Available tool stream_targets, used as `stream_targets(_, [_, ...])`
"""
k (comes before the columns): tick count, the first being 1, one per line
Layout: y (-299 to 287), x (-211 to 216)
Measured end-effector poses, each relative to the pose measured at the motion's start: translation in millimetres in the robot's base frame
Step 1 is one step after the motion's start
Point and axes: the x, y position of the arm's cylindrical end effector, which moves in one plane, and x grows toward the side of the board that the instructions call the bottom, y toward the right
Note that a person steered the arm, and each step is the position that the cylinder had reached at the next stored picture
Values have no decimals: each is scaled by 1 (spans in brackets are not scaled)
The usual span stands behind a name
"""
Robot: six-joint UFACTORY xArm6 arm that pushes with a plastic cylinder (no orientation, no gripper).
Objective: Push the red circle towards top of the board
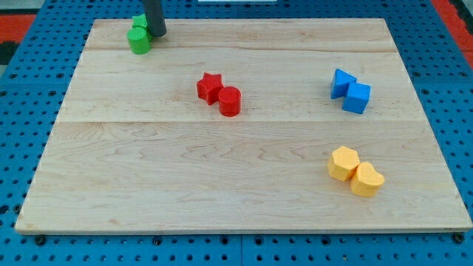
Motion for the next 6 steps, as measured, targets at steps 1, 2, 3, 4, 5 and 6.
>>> stream_targets(1, [24,5])
stream_targets(2, [37,9])
stream_targets(3, [36,9])
stream_targets(4, [36,9])
stream_targets(5, [31,9])
stream_targets(6, [38,9])
